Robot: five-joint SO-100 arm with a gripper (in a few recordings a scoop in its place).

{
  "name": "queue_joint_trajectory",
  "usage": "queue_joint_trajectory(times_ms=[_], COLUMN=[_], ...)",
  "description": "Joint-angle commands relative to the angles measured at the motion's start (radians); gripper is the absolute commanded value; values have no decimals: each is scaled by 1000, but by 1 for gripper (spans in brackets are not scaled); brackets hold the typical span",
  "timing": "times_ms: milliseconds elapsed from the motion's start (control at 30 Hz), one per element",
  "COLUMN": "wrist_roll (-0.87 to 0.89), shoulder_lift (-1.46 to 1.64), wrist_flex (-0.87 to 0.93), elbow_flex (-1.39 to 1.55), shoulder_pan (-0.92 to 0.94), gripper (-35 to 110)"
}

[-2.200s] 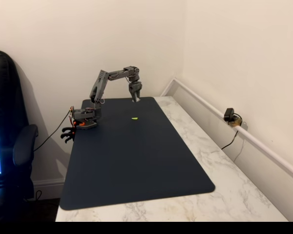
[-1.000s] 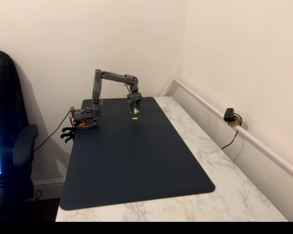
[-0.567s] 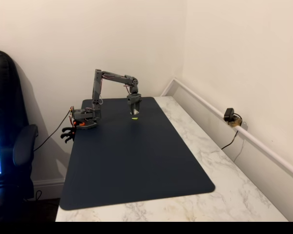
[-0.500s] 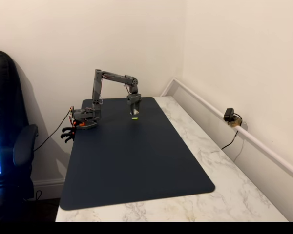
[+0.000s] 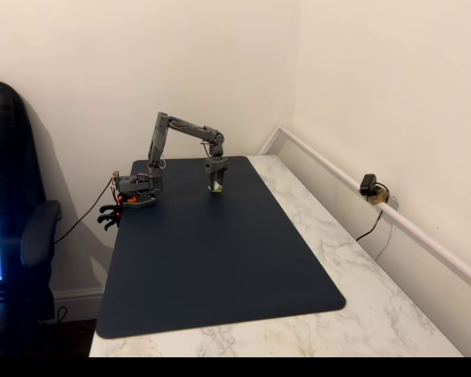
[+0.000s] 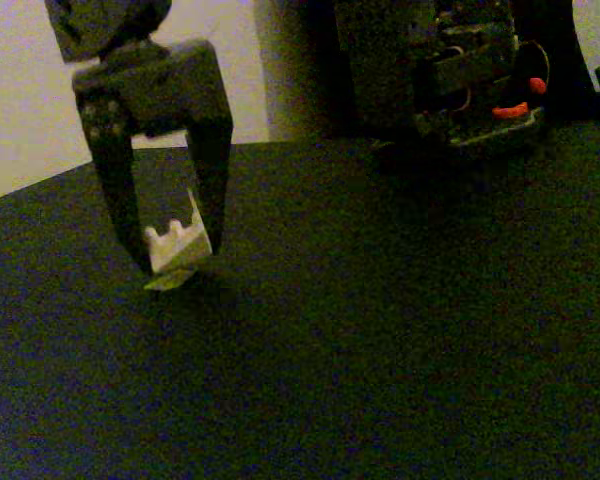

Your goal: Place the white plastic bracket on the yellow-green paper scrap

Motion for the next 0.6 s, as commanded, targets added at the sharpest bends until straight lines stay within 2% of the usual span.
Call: queue_joint_trajectory(times_ms=[0, 300, 433, 567], wrist_roll=[-8, -6, -9, -12], shoulder_lift=[23, -5, 15, 61], wrist_flex=[3, 31, 37, 58], elbow_flex=[-44, -86, -83, -78], shoulder_pan=[29, 44, 40, 40], gripper=[0, 2, 34, 38])
